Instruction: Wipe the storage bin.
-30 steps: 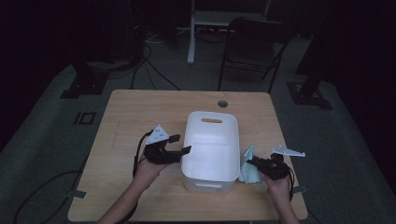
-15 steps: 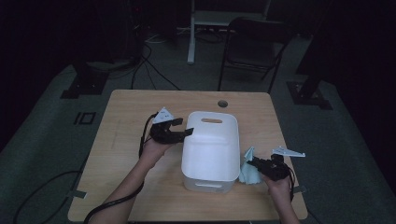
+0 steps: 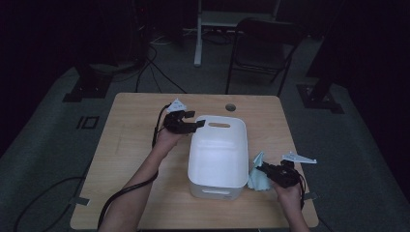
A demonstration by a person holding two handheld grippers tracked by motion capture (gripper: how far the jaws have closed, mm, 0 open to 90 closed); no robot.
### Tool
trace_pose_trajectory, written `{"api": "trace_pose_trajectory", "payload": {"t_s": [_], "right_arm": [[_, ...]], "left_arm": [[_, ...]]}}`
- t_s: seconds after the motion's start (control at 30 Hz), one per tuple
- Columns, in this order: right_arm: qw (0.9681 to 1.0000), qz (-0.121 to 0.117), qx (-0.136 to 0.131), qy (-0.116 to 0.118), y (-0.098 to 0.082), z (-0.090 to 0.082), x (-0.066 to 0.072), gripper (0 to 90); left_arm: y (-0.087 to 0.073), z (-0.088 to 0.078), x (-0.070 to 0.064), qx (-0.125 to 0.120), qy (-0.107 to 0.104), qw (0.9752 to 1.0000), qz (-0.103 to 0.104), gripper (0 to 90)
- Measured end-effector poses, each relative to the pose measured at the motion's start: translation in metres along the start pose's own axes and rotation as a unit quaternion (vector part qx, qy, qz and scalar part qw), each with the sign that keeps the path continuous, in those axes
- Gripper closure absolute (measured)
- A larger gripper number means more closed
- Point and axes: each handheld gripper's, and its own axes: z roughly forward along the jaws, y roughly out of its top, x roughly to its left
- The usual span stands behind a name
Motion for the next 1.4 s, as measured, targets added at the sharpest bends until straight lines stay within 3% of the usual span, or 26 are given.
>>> {"api": "trace_pose_trajectory", "payload": {"t_s": [0.17,0.3,0.37,0.4,0.47,0.5,0.53,0.6,0.73,0.83,1.03,1.27,1.4], "right_arm": [[0.9998,0.013,-0.004,0.012,-0.002,0.000,-0.003,82.8],[0.9998,0.016,-0.003,0.014,-0.003,0.000,-0.004,82.7],[0.9999,0.013,-0.002,0.011,-0.003,0.000,-0.004,82.7],[0.9999,0.012,-0.001,0.012,-0.003,0.000,-0.005,82.7],[0.9999,0.011,0.000,0.010,-0.003,0.000,-0.005,82.8],[0.9998,0.013,0.001,0.012,-0.004,0.000,-0.005,82.7],[0.9999,0.012,0.003,0.011,-0.004,0.000,-0.005,82.7],[0.9999,0.012,0.002,0.012,-0.004,0.000,-0.005,82.8],[0.9998,0.014,0.003,0.012,-0.004,0.000,-0.006,82.8],[0.9998,0.014,0.003,0.012,-0.005,0.001,-0.006,82.7],[0.9997,0.019,0.002,0.012,-0.004,0.000,-0.008,82.8],[0.9997,0.018,0.004,0.014,-0.003,0.001,-0.007,82.8],[0.9998,0.015,0.004,0.016,-0.004,0.002,-0.005,82.7]], "left_arm": [[0.004,0.016,0.004,0.016,0.008,0.9998,0.007,33.8],[0.004,0.026,0.007,0.027,-0.012,0.9995,0.010,36.7],[0.002,0.029,0.009,0.022,-0.014,0.9996,0.014,40.6],[0.002,0.029,0.009,0.022,-0.026,0.9993,0.014,43.7],[0.001,0.030,0.008,0.022,-0.018,0.9993,0.024,49.3],[0.001,0.030,0.009,0.023,-0.030,0.9991,0.021,50.7],[0.001,0.031,0.008,0.022,-0.032,0.9990,0.022,58.7],[0.002,0.030,0.007,0.024,-0.036,0.9989,0.021,64.6],[0.001,0.027,0.007,0.027,-0.020,0.9992,0.022,75.6],[-0.002,0.022,0.008,0.026,-0.016,0.9993,0.021,77.4],[-0.008,0.002,0.006,0.032,0.013,0.9993,0.013,79.7],[-0.016,-0.014,0.006,0.030,0.022,0.9993,0.003,79.8],[-0.015,-0.013,0.009,0.023,0.014,0.9996,-0.003,70.9]]}}
